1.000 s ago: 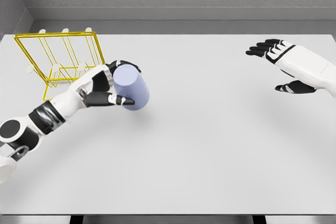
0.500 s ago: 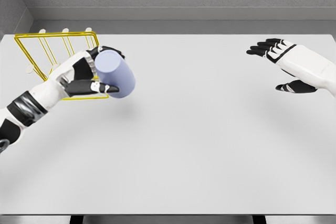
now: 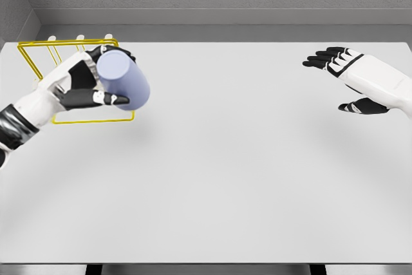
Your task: Place the cup on the cup holder with both arms
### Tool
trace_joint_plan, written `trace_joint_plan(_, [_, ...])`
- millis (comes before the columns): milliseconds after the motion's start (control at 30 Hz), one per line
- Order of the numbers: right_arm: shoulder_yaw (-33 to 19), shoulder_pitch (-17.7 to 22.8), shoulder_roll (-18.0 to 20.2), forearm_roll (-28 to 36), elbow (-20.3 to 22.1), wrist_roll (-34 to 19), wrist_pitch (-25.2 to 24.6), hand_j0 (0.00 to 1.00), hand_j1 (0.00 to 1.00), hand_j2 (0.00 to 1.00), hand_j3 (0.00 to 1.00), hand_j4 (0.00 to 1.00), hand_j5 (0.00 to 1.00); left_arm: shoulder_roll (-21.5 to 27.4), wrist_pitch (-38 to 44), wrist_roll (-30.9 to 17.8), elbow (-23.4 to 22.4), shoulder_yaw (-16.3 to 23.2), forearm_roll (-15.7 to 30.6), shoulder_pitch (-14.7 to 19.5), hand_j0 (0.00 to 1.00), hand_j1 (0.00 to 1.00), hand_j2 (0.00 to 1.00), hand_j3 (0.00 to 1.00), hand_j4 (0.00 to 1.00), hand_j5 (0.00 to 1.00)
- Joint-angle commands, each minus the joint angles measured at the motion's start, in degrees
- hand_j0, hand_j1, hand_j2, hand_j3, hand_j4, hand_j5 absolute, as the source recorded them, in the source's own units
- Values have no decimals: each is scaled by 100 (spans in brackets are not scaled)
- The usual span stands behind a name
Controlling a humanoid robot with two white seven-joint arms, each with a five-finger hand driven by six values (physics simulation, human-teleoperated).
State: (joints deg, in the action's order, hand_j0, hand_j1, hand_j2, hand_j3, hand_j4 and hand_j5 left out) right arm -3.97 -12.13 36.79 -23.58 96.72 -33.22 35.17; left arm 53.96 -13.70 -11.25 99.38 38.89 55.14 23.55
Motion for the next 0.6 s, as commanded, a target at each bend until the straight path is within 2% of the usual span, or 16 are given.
trace_joint_plan(0, [2, 0, 4, 38, 5, -1, -17, 100, 100, 100, 100, 100, 100, 80, -18, 0, 3, -57, 41, 0, 61, 61, 61, 61, 61, 61])
trace_joint_plan(433, [-7, 9, 4, 38, -4, -1, -17, 100, 100, 100, 100, 100, 100, 317, -141, 0, -24, -109, 155, -26, 61, 61, 61, 61, 61, 61])
trace_joint_plan(567, [-139, 123, 13, 38, 5, -1, -17, 100, 100, 100, 100, 100, 100, 317, -133, 0, -85, -145, 199, -26, 61, 61, 61, 61, 61, 61])
